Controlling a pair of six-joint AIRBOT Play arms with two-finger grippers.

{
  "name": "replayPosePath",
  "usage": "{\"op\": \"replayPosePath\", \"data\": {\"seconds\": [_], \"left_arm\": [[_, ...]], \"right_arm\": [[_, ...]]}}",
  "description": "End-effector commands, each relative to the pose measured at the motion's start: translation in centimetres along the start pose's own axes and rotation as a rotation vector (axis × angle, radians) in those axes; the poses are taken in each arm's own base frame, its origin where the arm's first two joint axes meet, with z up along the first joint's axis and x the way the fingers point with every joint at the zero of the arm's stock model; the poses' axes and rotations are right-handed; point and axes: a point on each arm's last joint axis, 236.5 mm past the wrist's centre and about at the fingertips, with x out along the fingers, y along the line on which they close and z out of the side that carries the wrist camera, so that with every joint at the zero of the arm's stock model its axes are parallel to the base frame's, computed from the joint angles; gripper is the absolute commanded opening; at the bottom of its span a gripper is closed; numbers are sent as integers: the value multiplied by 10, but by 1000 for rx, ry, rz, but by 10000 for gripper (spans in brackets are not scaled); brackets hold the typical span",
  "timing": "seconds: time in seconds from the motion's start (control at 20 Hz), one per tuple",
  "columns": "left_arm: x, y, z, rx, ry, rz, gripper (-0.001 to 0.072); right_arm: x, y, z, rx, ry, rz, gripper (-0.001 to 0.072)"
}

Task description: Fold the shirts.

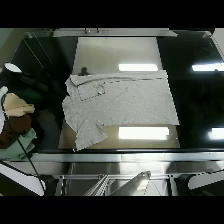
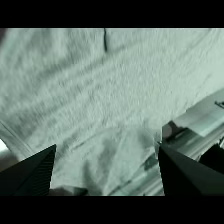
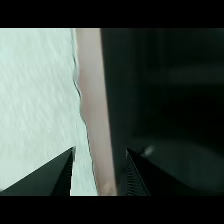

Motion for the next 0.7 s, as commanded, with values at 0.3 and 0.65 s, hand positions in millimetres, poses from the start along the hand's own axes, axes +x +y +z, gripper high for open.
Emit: {"op": "replayPosePath", "data": {"seconds": [0.3,0.65], "left_arm": [[74,4,-137,-70,107,49,707],[102,7,-152,-142,50,-21,695]], "right_arm": [[74,28,-91,78,317,82,379],[91,48,-97,16,355,107,348]]}}
